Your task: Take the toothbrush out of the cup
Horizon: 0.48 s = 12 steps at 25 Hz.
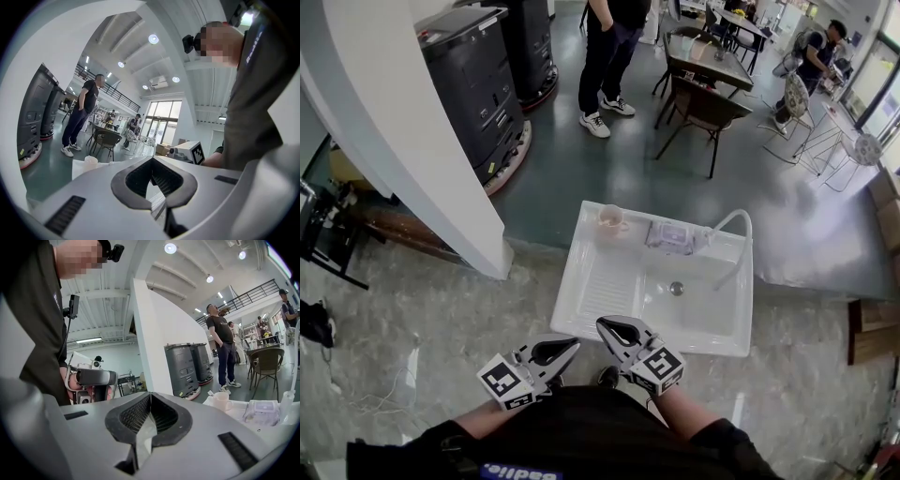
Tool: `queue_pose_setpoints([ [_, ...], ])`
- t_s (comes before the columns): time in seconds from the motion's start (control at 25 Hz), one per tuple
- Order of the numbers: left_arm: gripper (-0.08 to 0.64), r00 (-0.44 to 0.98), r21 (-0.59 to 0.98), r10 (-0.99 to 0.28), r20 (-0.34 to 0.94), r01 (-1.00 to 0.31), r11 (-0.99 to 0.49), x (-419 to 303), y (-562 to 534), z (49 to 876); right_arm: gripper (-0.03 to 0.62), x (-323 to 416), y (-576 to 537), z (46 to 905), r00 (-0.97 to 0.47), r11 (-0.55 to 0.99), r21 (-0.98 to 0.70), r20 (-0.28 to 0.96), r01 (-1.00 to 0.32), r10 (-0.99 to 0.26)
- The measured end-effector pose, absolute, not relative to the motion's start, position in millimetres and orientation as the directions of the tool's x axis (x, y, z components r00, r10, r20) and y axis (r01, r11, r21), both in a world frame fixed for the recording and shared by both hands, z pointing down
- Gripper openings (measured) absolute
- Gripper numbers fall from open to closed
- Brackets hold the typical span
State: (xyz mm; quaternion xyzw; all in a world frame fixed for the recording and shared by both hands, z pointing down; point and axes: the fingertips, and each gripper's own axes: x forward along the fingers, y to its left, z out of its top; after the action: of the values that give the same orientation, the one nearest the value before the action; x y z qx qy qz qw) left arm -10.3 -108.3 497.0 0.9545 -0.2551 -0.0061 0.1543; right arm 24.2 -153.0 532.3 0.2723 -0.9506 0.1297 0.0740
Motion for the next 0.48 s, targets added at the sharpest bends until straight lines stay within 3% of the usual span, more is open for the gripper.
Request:
queue_pose_setpoints([
  [0.48, 0.009, 0.859, 0.306, -0.505, 0.083, -0.504, -0.808, -19, -113, 500, 0.012, 27, -191, 539, -0.815, 0.798, -0.195, 0.256, -0.57, -0.519],
])
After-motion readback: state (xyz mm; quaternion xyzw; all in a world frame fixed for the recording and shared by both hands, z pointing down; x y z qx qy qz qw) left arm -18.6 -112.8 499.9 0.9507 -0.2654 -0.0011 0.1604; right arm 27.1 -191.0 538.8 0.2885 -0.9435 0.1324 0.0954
